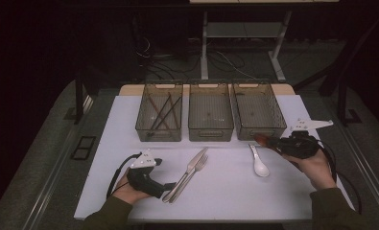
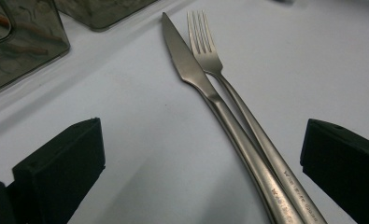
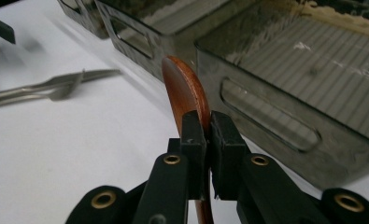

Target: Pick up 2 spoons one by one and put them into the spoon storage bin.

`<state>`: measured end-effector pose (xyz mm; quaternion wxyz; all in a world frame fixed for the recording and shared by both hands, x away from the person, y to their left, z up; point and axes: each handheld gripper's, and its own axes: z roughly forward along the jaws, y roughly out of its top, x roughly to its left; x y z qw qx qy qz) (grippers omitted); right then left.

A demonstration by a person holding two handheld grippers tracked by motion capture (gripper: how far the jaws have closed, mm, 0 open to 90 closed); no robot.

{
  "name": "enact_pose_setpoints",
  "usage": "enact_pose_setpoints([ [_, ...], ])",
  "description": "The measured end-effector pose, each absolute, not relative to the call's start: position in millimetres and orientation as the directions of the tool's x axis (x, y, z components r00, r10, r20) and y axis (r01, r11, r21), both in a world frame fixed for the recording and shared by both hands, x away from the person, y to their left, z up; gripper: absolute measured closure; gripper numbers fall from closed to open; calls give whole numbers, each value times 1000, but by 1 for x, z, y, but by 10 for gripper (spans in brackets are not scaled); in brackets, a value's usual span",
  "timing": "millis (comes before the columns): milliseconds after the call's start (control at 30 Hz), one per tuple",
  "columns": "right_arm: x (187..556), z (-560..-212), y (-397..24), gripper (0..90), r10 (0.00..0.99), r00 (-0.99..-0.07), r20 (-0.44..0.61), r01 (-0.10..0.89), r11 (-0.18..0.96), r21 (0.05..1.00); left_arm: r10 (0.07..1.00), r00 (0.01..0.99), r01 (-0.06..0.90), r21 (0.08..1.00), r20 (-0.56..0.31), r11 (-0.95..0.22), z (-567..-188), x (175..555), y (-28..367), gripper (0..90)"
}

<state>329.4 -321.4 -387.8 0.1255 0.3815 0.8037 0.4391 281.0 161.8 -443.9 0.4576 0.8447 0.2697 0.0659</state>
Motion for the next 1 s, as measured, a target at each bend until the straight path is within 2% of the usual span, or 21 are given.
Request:
enact_pose_setpoints([
  [1000, 392, -350, -225, 847, 730, -673, 114, 496, 332, 803, 499, 856, 377, 823, -134, -425, -443, 279, 161, 0],
])
